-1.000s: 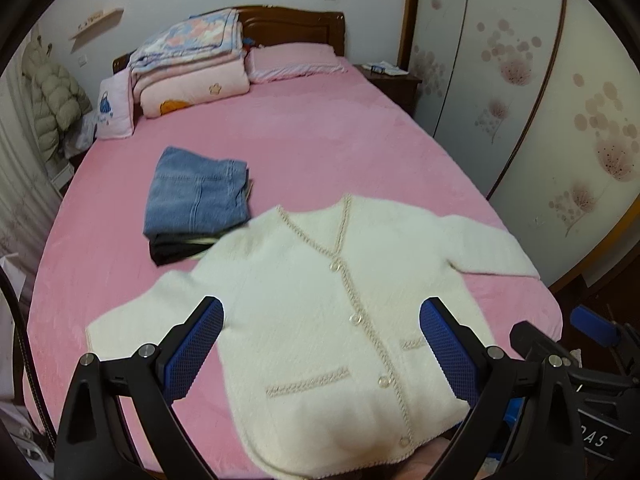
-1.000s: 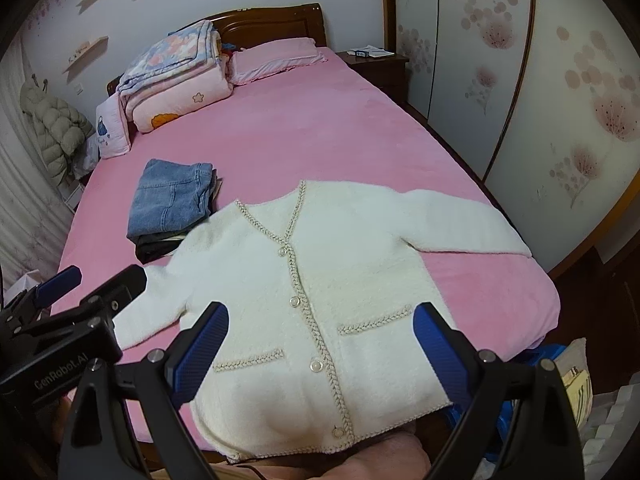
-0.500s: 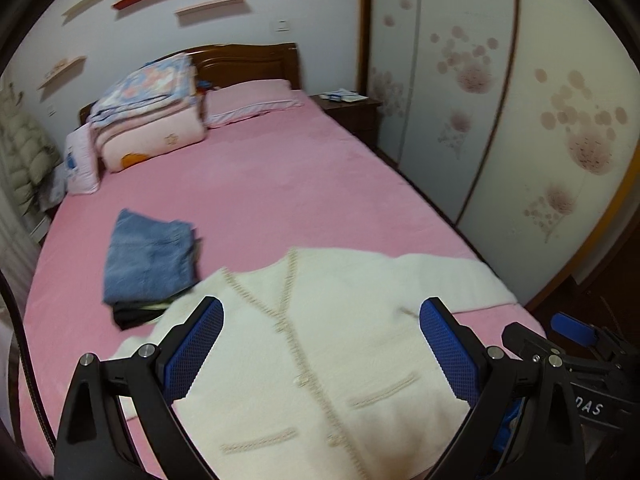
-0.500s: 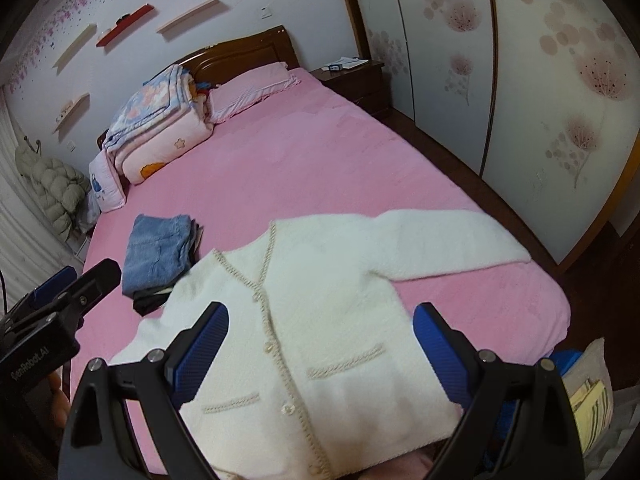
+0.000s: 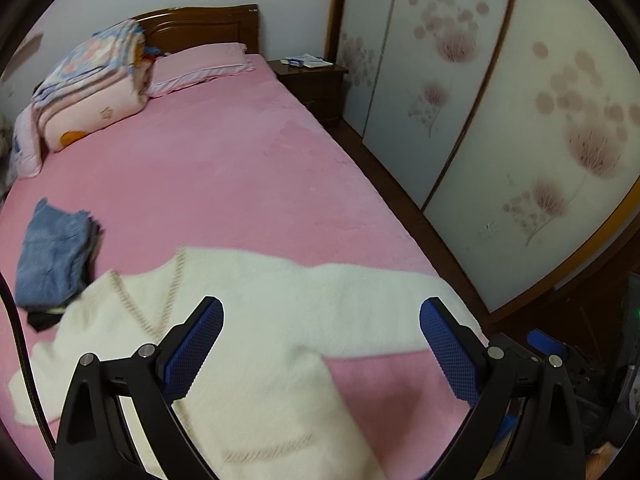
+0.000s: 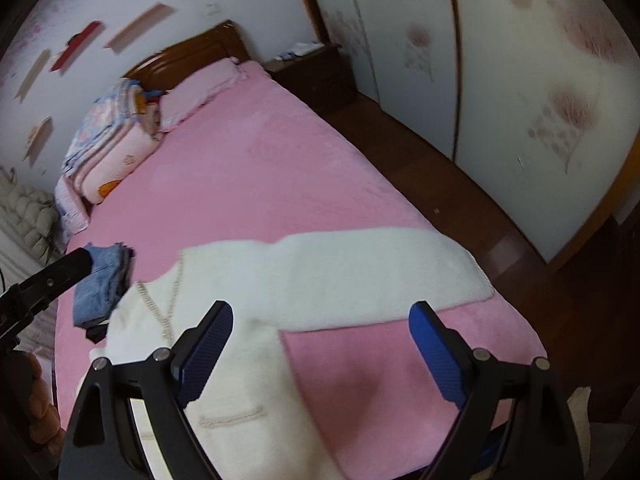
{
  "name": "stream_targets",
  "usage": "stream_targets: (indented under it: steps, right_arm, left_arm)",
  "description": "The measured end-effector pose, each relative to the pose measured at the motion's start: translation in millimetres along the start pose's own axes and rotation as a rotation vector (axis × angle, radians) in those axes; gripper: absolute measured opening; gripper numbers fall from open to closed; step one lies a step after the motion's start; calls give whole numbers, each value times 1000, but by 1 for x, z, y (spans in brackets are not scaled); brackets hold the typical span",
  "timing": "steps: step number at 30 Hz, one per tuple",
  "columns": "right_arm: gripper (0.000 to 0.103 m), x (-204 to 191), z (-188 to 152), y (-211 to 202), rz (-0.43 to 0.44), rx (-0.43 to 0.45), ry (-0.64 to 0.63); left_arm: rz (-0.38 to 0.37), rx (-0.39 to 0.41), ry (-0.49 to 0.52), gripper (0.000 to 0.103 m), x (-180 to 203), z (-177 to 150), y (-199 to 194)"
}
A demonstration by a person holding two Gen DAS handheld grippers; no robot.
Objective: Fold large clothes
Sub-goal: 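Move the right tool to the cardigan sleeve cuff and grasp it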
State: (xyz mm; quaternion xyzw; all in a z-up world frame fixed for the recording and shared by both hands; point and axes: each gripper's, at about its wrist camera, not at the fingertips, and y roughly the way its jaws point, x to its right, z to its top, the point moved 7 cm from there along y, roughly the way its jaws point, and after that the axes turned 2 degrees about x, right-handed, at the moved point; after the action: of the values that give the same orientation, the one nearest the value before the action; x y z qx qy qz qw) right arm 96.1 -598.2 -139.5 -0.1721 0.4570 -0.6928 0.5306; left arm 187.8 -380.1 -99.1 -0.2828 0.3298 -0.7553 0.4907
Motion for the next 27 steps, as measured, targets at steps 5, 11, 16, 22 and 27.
stream_targets:
  steps: [5,11,16,22,27]
  right_arm:
    - [90,79,-4,66,-36,-85,123]
    - [90,145,-33,119,-19,-183,293]
    - [90,184,-54,158,10,-237,451]
    - [90,212,-64,201,87,-262,654]
    - [77,216,-48,219,30,-211,585]
  left_arm:
    - [34,-4,9,98,36,-10,85]
    - [64,-79,-40,98,48,-37,169]
    - [95,-108,-22,98,55,-60,213]
    - [117,-142,-18,98,50,-77,235]
    - [130,-160,-60,98,37,-85,236]
